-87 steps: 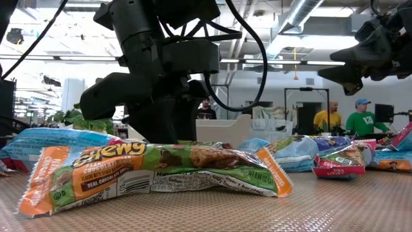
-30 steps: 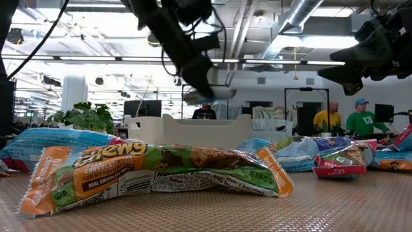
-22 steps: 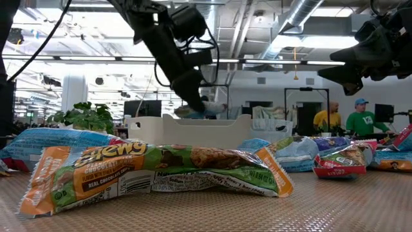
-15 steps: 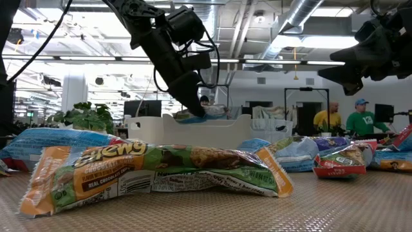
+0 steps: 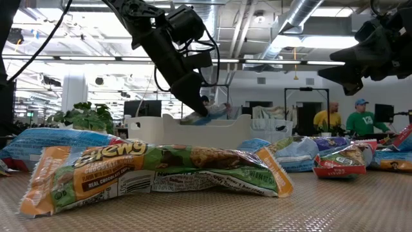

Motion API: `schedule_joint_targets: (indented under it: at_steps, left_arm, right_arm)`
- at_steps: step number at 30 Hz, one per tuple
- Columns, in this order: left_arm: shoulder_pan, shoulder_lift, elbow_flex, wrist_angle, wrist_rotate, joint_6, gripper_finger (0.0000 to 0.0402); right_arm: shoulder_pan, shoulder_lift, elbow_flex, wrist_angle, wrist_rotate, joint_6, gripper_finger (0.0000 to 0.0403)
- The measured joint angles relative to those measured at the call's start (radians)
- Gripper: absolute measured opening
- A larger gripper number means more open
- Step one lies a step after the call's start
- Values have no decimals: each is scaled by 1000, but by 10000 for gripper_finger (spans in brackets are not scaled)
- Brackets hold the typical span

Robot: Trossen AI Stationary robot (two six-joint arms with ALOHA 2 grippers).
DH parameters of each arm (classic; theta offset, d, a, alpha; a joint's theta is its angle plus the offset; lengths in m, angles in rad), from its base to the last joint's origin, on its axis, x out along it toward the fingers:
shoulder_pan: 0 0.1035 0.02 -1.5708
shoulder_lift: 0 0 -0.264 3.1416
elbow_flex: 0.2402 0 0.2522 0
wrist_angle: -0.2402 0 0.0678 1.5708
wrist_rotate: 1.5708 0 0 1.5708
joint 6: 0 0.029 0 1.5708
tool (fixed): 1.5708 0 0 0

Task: Pick and place Granola Bars by type
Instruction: Put the red granola bar into the gray bin

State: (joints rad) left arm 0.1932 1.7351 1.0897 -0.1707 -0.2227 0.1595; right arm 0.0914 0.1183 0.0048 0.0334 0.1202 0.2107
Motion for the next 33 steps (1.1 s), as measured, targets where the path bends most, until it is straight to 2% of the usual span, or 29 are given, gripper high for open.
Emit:
schedule_joint_targets:
  at_steps: [5, 11, 18, 25, 28, 33]
  left_arm:
    - [-3, 0, 0, 1, -1, -19, 163]
    - [-27, 0, 0, 17, -2, 4, 166]
    - [-110, 0, 0, 35, 58, 186, 167]
    - [-259, 0, 0, -31, 60, 376, 167]
    - [-324, 0, 0, -81, 60, 341, 167]
    - [-431, 0, 0, -135, 60, 151, 167]
  right_arm:
    - [0, 0, 0, 0, 0, 0, 240]
    - [0, 0, 0, 0, 0, 0, 240]
    - [0, 0, 0, 0, 0, 0, 240]
    - [0, 0, 0, 0, 0, 0, 240]
    - [0, 0, 0, 0, 0, 0, 240]
    - [0, 0, 0, 0, 0, 0, 240]
